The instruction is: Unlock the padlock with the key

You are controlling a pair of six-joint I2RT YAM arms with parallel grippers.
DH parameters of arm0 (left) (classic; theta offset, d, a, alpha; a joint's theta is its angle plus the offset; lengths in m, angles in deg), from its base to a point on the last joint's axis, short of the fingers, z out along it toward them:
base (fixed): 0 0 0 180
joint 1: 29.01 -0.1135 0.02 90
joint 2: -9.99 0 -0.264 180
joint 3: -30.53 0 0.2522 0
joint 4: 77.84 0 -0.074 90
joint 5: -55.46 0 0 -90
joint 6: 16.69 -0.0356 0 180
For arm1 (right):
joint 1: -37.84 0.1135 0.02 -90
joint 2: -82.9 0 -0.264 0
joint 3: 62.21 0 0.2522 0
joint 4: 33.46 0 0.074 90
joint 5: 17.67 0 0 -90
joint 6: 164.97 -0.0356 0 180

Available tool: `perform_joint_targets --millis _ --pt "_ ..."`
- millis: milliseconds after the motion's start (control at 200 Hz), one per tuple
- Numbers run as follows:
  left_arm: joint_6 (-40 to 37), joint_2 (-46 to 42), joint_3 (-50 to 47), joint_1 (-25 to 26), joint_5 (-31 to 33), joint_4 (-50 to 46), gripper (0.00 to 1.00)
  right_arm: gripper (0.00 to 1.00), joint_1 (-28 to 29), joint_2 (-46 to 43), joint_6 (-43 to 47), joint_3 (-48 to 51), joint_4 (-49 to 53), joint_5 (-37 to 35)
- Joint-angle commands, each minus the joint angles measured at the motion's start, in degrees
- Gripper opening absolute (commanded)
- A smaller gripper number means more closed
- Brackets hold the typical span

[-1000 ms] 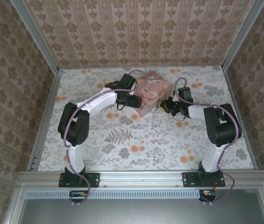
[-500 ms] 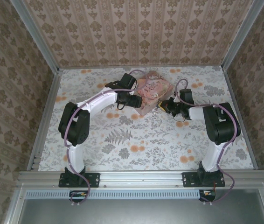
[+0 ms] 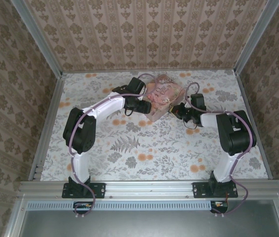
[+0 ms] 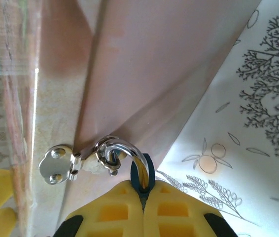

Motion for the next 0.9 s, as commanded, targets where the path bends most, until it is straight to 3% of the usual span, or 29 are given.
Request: perform_joint_targets --millis 0,190,590,895 --pt "-2.5 6.0 -3.4 -0.8 6.7 -15.2 0.69 0.0 -5.6 6.0 -6.4 -5.0 -5.3 0.7" --pt "-2.3 6.3 -2.8 -0.5 6.6 -15.3 0.69 0.0 -4.8 4.4 -3.1 -6.4 3.8 -5.4" --pt "-2.8 -1.2 -1.0 -1.4 6.5 -17.4 0.72 0.0 -3.4 -0.4 3.2 -1.5 5.3 -4.4" --pt "-4.7 -2.9 11.5 0.2 7.7 -23.0 0.74 0.0 2.5 -5.6 5.9 3.3 5.9 -5.2"
